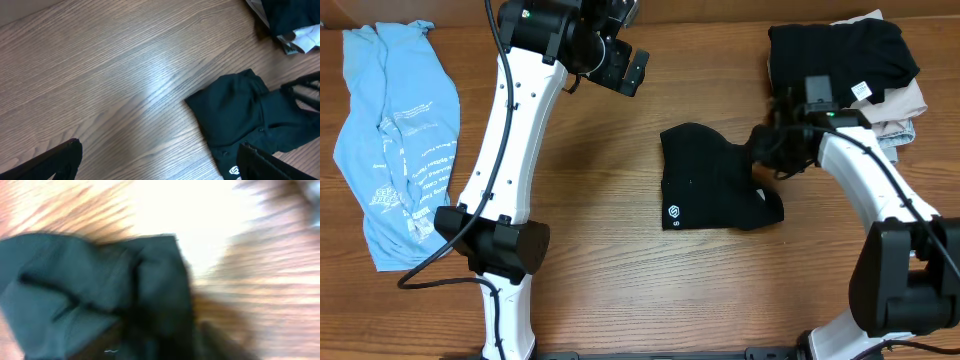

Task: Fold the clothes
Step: 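Grasp the folded black bundle's right edge with the right gripper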

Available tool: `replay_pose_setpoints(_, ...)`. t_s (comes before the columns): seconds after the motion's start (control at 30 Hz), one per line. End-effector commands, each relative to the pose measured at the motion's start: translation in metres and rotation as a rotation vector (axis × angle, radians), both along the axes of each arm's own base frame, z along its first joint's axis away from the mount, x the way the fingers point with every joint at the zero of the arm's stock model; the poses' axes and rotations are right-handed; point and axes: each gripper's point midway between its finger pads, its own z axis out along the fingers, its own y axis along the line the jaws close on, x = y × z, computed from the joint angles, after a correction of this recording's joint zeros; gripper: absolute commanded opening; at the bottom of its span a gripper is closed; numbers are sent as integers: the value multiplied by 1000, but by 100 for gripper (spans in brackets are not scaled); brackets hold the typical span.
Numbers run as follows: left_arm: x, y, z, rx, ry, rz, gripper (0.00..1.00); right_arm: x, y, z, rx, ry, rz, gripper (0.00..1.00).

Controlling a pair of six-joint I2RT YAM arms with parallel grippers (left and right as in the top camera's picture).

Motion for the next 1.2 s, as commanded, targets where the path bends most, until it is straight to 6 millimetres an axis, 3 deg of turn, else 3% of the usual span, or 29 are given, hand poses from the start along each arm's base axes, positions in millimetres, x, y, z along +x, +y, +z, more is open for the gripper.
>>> replay_pose_setpoints(0.0, -3, 2, 6, 13, -19, -13, 100, 6, -18, 8, -1, -18, -54, 73)
replay_pose_setpoints(0.17, -3, 3, 6, 13, -18, -13, 100, -1, -14, 37, 95, -16, -7, 78)
replay_pose_setpoints(0.3, -4, 3, 5, 15, -13, -13, 100, -17, -12, 42, 77, 3, 70, 82)
replay_pose_setpoints(0.43, -4, 3, 5, 16, -12, -13, 100, -30, -12, 35, 55, 27, 162, 86)
replay_pose_setpoints(0.53, -4, 3, 5, 16, -11, -13, 100, -36, -11, 27, 46, 34, 208, 99)
replay_pose_setpoints(0.87, -6, 4, 4, 21, -6, -20, 100, -42, 11, -12, 177, -24, 241, 100)
replay_pose_setpoints(1.17, -7, 4, 3, 25, -3, -25, 100, -48, 41, -25, 279, -42, 303, 100)
